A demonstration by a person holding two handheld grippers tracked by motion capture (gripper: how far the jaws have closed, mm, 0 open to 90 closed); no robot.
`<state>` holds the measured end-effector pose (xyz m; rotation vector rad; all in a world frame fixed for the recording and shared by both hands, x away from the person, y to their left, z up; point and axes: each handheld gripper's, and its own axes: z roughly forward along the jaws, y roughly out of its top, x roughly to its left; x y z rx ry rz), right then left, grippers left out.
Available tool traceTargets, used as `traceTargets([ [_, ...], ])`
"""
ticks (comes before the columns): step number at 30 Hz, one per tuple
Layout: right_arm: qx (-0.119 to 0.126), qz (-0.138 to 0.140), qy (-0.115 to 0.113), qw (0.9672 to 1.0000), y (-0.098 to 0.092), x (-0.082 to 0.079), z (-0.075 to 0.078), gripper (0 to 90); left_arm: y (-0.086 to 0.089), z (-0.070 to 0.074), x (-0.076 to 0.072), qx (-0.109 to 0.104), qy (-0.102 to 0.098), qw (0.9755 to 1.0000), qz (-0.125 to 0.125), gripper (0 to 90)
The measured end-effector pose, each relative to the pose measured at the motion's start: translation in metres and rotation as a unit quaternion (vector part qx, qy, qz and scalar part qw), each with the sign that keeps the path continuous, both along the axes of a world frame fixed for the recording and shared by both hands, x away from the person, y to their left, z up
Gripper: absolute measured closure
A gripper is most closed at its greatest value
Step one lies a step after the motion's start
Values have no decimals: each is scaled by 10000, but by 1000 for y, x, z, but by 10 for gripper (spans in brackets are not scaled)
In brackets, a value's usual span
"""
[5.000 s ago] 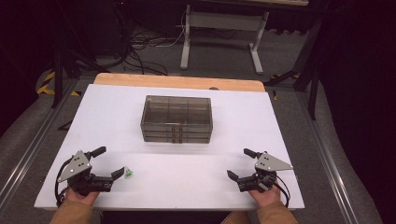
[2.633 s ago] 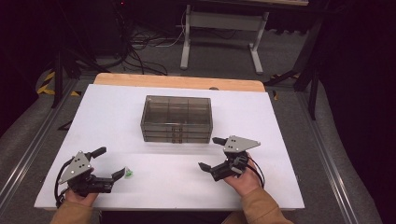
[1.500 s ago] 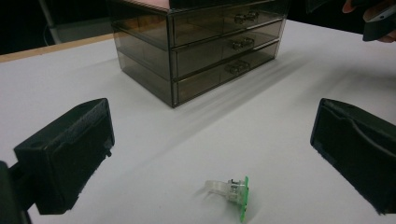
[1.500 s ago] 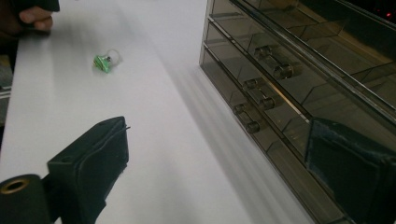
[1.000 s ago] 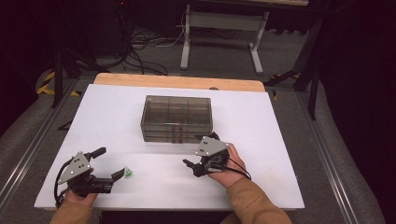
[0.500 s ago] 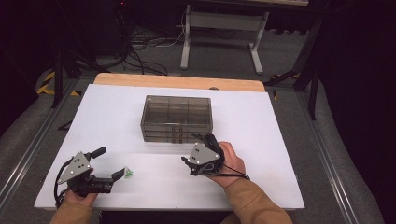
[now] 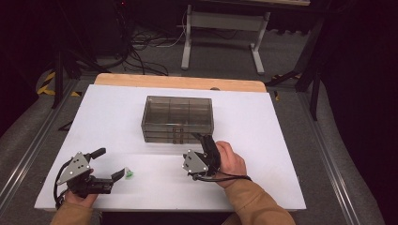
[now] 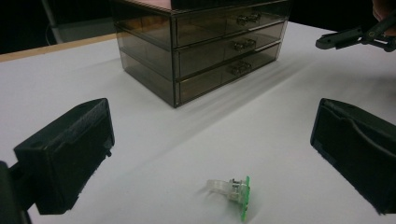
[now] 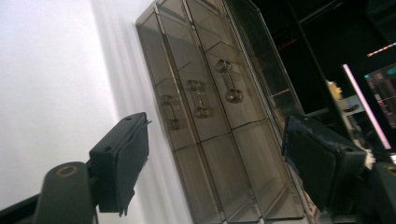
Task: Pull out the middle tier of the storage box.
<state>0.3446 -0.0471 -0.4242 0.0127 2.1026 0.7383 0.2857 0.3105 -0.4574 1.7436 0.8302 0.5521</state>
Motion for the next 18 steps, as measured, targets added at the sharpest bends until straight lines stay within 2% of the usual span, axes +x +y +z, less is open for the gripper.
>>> traceTargets([
  [6,-293,28,-261,9992,4,-1,-3,238,0,0,0,6,-7,10000,-10,5],
  [11,-430,-34,-506,9978,8,-3,-6,238,1,0,0,-19,1,10000,-7,5],
  [18,-765,1,-892,9931,14,-6,-11,243,1,0,0,-32,-8,10000,-10,5],
])
